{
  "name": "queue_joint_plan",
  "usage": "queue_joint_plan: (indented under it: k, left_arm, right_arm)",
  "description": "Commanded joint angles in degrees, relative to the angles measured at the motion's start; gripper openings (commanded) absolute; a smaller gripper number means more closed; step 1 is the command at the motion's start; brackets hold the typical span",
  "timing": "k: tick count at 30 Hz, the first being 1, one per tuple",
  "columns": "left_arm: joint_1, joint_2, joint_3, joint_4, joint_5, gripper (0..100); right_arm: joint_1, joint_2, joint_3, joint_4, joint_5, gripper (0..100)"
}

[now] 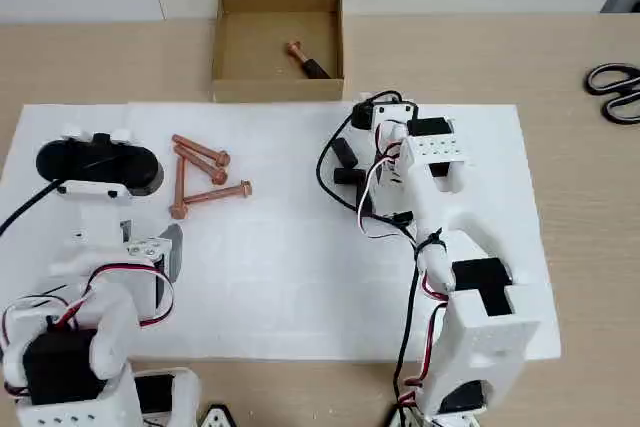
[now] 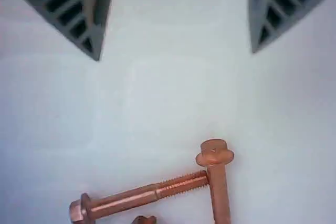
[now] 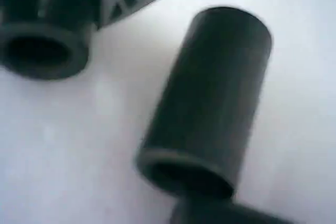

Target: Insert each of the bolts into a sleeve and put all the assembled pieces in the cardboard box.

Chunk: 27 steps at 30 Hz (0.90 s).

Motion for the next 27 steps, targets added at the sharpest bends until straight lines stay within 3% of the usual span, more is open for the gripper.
queue_joint_plan:
  k: [1,18,27]
  left_arm:
    - [-0.26,-0.35,-0.31,0.18,-0.18,17]
    - [-0.35,1.05,-0.84,0.00,-0.09,17]
    - [-0.09,26.73,-14.90,-0.09,-0.35,17]
  right_arm:
    - [-0.40,2.24,-1.05,-2.51,0.26,0.0]
    - [-0.31,2.24,-24.09,22.81,0.26,0.4]
    - [-0.31,2.24,-26.81,24.75,0.26,0.4]
